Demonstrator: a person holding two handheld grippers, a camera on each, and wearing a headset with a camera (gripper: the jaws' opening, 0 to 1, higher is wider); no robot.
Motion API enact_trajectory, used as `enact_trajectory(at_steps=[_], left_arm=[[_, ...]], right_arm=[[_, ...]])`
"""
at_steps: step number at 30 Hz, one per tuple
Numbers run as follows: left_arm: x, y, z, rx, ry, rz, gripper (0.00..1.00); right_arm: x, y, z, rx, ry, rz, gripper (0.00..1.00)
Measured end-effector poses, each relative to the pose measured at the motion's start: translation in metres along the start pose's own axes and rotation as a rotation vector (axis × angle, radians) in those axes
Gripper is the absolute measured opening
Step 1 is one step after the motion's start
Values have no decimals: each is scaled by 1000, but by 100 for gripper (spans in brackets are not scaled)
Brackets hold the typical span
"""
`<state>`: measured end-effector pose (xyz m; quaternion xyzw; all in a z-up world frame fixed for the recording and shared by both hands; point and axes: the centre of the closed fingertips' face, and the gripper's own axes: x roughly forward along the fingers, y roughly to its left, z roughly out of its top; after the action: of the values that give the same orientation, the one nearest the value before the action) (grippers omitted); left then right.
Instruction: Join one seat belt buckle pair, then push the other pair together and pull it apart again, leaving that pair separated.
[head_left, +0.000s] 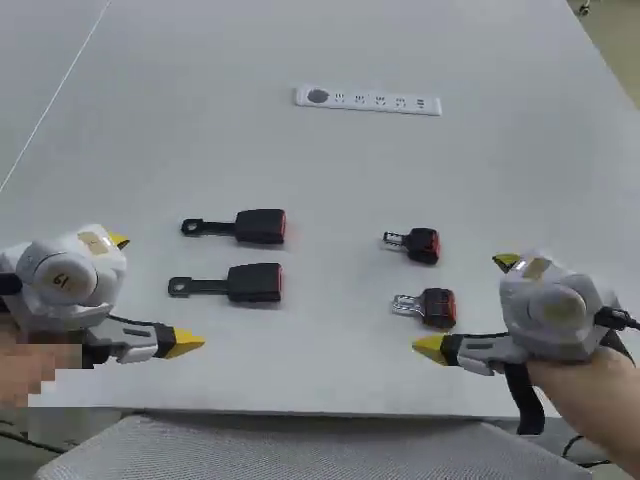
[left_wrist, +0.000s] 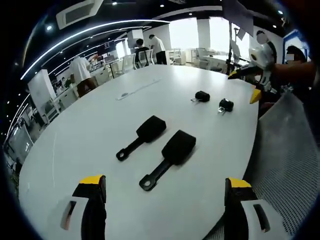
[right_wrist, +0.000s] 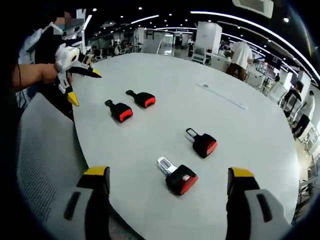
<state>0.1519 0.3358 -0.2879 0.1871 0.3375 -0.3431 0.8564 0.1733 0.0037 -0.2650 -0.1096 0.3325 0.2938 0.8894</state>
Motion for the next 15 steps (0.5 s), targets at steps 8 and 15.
enact_trajectory(at_steps=[8,15], left_arm=[[0,-3,2,2,0,-6,100],[-1,-1,1,-4,-3,2,100]], right_arm=[[-1,4,-1,-5,5,-4,99],[-5,7,-6,-26,17,-8,98]])
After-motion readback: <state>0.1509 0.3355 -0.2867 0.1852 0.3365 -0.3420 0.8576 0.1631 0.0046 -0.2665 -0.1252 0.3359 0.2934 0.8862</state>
